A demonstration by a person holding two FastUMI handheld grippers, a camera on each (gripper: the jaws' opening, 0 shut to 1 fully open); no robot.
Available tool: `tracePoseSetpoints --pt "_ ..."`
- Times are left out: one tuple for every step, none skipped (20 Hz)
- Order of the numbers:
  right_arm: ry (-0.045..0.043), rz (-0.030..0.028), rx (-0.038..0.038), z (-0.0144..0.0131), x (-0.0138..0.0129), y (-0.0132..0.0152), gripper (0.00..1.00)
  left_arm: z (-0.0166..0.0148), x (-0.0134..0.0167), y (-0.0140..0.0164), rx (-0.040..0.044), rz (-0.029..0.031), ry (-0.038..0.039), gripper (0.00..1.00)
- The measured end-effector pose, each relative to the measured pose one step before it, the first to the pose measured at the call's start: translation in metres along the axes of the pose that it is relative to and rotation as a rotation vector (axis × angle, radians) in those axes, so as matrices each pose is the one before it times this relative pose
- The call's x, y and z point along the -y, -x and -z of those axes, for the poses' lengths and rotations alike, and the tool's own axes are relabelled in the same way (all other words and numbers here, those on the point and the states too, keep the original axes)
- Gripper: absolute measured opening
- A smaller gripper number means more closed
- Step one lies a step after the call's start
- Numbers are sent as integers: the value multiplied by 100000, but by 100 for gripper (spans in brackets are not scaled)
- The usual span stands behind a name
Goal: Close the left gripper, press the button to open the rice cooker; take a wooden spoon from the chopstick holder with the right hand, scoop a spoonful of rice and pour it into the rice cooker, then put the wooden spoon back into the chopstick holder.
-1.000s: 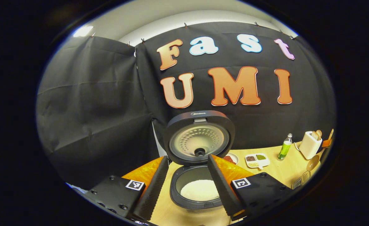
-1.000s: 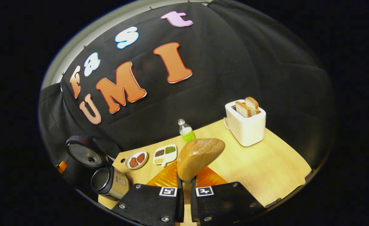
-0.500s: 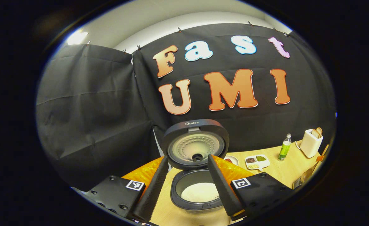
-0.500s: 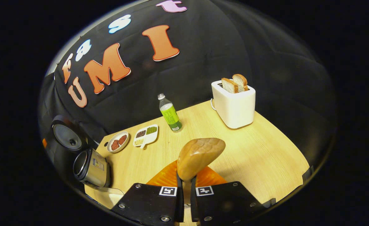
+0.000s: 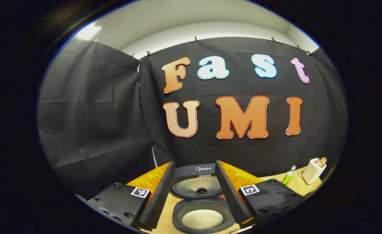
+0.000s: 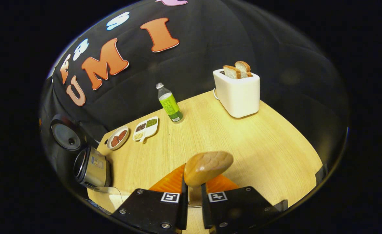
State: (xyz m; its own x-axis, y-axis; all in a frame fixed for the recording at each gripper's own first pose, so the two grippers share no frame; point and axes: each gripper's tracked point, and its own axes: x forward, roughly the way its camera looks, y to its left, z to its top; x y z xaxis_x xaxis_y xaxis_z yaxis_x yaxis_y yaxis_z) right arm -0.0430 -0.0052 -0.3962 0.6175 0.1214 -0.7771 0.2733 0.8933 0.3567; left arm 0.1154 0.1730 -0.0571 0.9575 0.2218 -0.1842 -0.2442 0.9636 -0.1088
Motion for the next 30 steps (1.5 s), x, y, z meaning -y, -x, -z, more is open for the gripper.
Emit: tracePoseSetpoints --pt "-615 516 -176 -219 179 219 22 -323 23 -1002 -1386 1085 1689 77" --pt "-602 99 -58 -295 -19 348 28 -319 21 -939 -1177 991 1068 77" --pt "-106 383 780 -459 84 511 30 -379 49 -1197 -1255 1031 1036 77" --pt "291 715 1705 -659 235 604 37 -183 123 -1199 -963 835 2376 77" --pt "217 643 1874 -763 177 650 51 -170 -120 -1181 -1276 836 3026 77" --pt "-168 742 2000 -1306 591 132 54 -13 -308 -1153 -2118 -188 2221 77" --pt "-375 755 2006 -774 169 775 58 -89 -292 -1241 -1891 208 1254 77" --pt "-371 574 2062 -772 120 729 68 169 54 -1503 -3294 646 113 78" --pt "-128 747 1701 -649 162 704 72 663 127 -1461 -5431 666 -1370 79" --pt "350 468 1828 -709 73 790 72 636 -219 -988 -4121 141 -595 80" --pt "658 603 1922 -793 90 873 81 429 -265 -1702 -1947 -665 1819 83" --pt "626 407 1875 -687 -51 765 83 792 -102 -1559 -5265 -713 1146 82" --pt "723 384 1806 -602 -100 580 83 911 -114 -1101 -5118 -271 1311 80" --pt "786 500 1596 -545 38 680 84 1182 416 -1172 -5506 964 994 80" --pt "840 209 1000 -411 -133 555 85 973 309 -1007 -4446 265 -172 83" --pt "428 -83 1044 326 -746 1145 86 900 198 -903 -4542 -613 -248 84" --pt "326 -328 1129 -410 -150 537 86 813 111 -593 -3991 -145 42 84" --pt "435 -29 992 -363 11 547 86 784 -140 -117 -3693 -576 50 85" --pt "590 186 867 -291 103 392 87 204 -365 -392 -52 -630 2097 85" --pt "396 155 753 -231 143 346 87 101 314 -232 -225 134 2909 84" --pt "138 -16 504 -161 78 175 87 594 -173 104 -2446 -1082 1114 84" --pt "-52 -163 299 -35 -50 244 87 1268 -599 309 -3792 -1066 -1060 85" --pt "-182 -268 40 37 -43 -79 87 1394 -566 381 -3925 -1408 -1517 85" --pt "-181 -589 -182 141 6 -4 87 1246 -148 -91 -3305 -1092 -822 86" --pt "-243 -375 -358 213 -33 -108 87 1430 -179 231 -3331 -1075 189 86" --pt "-303 -768 -641 317 -145 -255 87 1092 -234 273 -2443 -903 143 86" --pt "-467 -607 -433 251 -237 -225 87 1311 -119 136 -1801 -107 -309 86" --pt "-414 -1225 -228 126 -295 -225 87 1591 -566 -1 -2451 -455 -1160 86" --pt "-49 -988 -818 334 -260 -153 87 1698 -273 17 -3375 -380 -436 86" --pt "451 -617 -824 363 -79 -158 87 1172 -48 124 -999 6 78 86"
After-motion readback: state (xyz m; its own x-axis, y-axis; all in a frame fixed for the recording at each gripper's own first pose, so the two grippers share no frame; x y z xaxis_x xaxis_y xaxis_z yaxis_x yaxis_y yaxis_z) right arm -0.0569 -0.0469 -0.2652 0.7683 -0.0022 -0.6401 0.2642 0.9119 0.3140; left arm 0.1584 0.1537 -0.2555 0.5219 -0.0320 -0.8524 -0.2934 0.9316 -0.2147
